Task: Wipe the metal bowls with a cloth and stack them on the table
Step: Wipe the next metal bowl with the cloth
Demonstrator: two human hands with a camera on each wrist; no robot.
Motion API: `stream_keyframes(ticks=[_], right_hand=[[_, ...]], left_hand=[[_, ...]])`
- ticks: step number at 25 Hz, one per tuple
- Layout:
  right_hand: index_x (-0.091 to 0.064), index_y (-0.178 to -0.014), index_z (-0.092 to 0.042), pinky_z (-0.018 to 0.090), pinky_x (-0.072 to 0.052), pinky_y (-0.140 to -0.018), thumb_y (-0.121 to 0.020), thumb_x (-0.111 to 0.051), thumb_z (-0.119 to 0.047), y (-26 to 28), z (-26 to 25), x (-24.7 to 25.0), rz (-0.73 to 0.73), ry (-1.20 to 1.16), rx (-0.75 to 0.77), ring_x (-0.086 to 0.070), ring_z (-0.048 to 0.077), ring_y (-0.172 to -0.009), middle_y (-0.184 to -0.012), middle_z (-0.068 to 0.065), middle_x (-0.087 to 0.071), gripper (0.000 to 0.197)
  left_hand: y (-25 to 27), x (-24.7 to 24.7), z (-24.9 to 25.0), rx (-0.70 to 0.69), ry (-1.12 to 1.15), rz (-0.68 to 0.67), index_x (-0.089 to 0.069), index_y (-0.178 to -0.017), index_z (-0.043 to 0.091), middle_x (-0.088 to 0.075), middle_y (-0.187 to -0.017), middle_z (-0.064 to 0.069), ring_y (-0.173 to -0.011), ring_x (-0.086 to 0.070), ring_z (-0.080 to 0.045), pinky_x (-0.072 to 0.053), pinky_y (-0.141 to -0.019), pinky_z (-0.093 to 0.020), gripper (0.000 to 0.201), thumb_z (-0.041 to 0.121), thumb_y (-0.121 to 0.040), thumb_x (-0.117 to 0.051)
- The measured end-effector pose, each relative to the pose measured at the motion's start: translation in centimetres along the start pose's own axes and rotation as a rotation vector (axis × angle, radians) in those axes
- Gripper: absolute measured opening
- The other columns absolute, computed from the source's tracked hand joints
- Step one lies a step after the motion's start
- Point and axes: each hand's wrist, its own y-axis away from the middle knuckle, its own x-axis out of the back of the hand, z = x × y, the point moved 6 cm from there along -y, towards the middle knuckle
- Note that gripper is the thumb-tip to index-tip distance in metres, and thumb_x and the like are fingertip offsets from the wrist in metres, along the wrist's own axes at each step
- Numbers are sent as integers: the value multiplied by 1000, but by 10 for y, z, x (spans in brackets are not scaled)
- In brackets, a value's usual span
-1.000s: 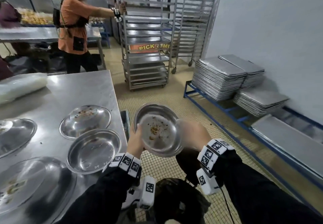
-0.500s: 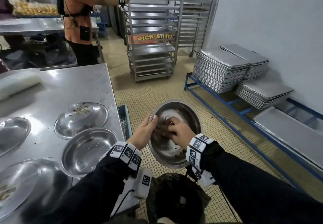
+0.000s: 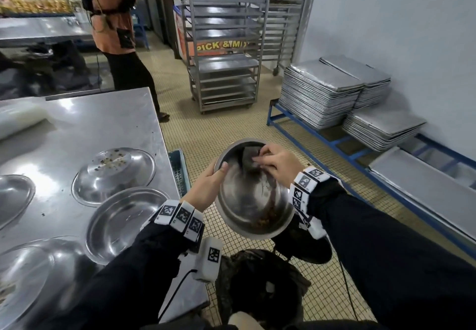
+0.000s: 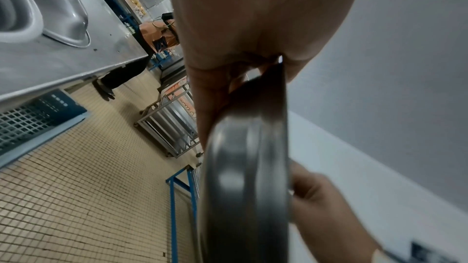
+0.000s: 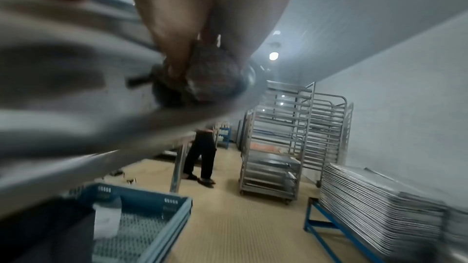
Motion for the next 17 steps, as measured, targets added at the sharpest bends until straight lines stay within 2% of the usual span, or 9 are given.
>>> stream_keyframes(ticks=[2,4,7,9,11,13,15,17], right_hand=[[-69,-111,-4,19,-29,-100,-89,-59,-5,8,10,-15,-70,39,-80,-52,31,-117,-126,17,-56,24],[-65,-118,-5,24,-26,-107,-92,-53,-7,21,13,-29,-112,52,-173,-47,31,-125,-136,14,-51,29],[-66,-118,-7,37,-39,-106,-91,-49,-8,36,5,-44,-93,-11,-139,-53,32,-117,-130,13,-57,32],[-66,-120,-14,35,-41,-102,-93,-49,-12,41,4,-58,-149,-23,-144,-53,30,-117,-129,11,-58,31],[-63,-124,-20,31,-38,-103,-94,-50,-10,37,8,-78,-292,40,-173,-49,25,-121,-133,8,-54,34],[-64,-122,-15,36,-40,-99,-91,-52,-10,35,5,-90,-386,16,-186,-51,25,-116,-127,9,-56,34],[-69,-112,-9,30,-43,-87,-87,-57,-16,35,7,-92,-326,-40,-152,-57,25,-104,-115,7,-61,28],[-69,-112,-8,26,-42,-86,-89,-58,-12,39,15,-92,-318,3,-154,-57,27,-104,-115,10,-61,26]], left_hand=[[-4,3,2,-31,26,39,-53,-125,27,-66,-107,9,-95,-66,-1,-49,-71,-11,26,30,-104,-38],[-5,6,4,-67,46,63,-51,-121,33,-64,-107,14,-94,-64,7,-48,-70,-8,22,29,-104,-38],[-8,10,-2,-92,64,87,-48,-133,28,-63,-115,11,-103,-63,-1,-52,-76,-15,31,30,-103,-39],[-9,12,-4,-113,32,91,-46,-138,27,-61,-122,8,-113,-60,-11,-54,-88,-27,38,34,-102,-40],[-14,13,-5,-150,-51,86,-41,-143,31,-57,-131,5,-120,-55,-15,-50,-98,-41,43,40,-101,-40],[-16,10,-3,-213,-144,78,-38,-143,36,-54,-135,5,-123,-52,-15,-47,-101,-46,43,41,-101,-38],[-19,6,-2,-241,-178,78,-38,-138,46,-52,-138,4,-125,-50,-17,-46,-102,-48,38,38,-102,-37],[-20,5,-2,-217,-182,99,-33,-133,51,-48,-141,1,-128,-48,-21,-46,-103,-48,37,31,-102,-37]])
